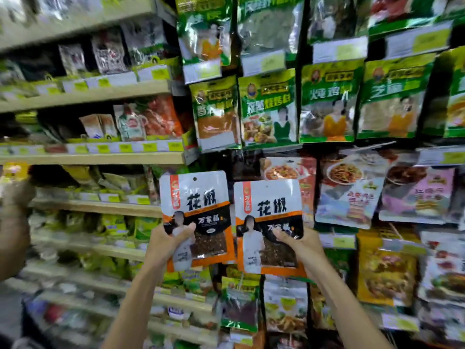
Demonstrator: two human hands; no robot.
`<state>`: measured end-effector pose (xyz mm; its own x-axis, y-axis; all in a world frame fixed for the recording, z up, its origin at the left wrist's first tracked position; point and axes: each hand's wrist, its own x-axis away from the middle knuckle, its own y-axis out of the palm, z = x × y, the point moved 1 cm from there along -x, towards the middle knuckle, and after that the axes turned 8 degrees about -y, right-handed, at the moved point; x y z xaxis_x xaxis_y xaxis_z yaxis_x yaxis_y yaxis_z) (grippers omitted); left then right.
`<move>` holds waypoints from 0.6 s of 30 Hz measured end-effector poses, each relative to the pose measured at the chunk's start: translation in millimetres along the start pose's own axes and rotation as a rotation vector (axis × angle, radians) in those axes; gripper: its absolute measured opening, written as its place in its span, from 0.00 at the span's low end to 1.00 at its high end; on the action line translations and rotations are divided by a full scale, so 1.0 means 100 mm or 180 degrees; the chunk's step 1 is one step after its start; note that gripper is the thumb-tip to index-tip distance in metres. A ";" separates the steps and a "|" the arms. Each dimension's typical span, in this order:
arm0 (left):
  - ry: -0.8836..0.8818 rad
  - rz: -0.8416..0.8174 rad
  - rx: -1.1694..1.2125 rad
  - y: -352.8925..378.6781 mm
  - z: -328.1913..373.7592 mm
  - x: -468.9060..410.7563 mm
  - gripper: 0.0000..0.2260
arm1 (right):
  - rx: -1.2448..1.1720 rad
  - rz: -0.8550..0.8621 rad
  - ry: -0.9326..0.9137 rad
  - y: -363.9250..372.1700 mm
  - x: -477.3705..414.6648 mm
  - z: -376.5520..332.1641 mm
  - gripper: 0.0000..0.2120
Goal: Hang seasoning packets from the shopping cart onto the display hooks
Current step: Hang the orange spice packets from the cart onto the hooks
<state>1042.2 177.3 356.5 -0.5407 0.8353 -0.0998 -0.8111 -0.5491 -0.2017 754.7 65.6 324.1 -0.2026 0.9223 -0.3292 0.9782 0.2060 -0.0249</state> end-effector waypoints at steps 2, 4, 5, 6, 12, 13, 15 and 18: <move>-0.0024 0.0034 0.0013 -0.18 -0.04 -0.15 0.25 | -0.0049 -0.0038 0.0062 0.24 -0.13 0.00 0.20; -0.0030 0.0089 0.0024 -0.30 -0.09 -0.31 0.27 | -0.0106 -0.0078 0.0112 0.44 -0.31 0.02 0.25; -0.0031 0.0138 0.0010 -0.34 -0.10 -0.38 0.29 | -0.0127 -0.0102 0.0112 0.52 -0.40 0.03 0.26; -0.0022 0.0175 0.0018 -0.37 -0.10 -0.45 0.33 | -0.0114 -0.0104 0.0117 0.60 -0.50 0.02 0.27; -0.0011 0.0346 0.0091 -0.43 -0.11 -0.86 0.28 | -0.0133 -0.0129 0.0104 0.93 -1.07 0.05 0.08; -0.0007 0.0353 0.0091 -0.42 -0.11 -0.91 0.28 | -0.0170 -0.0128 0.0099 0.97 -1.15 0.06 0.08; 0.0032 0.0299 0.0126 -0.39 -0.11 -1.01 0.26 | -0.0221 -0.0119 0.0087 1.04 -1.32 0.09 0.07; 0.0119 0.0253 0.0180 -0.33 -0.13 -1.12 0.19 | -0.0335 -0.0241 0.0129 1.10 -1.50 0.15 0.07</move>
<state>1132.4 101.8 362.1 -0.5960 0.7889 -0.1499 -0.7778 -0.6135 -0.1365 893.2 -55.5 356.5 -0.2793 0.9148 -0.2917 0.9504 0.3067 0.0518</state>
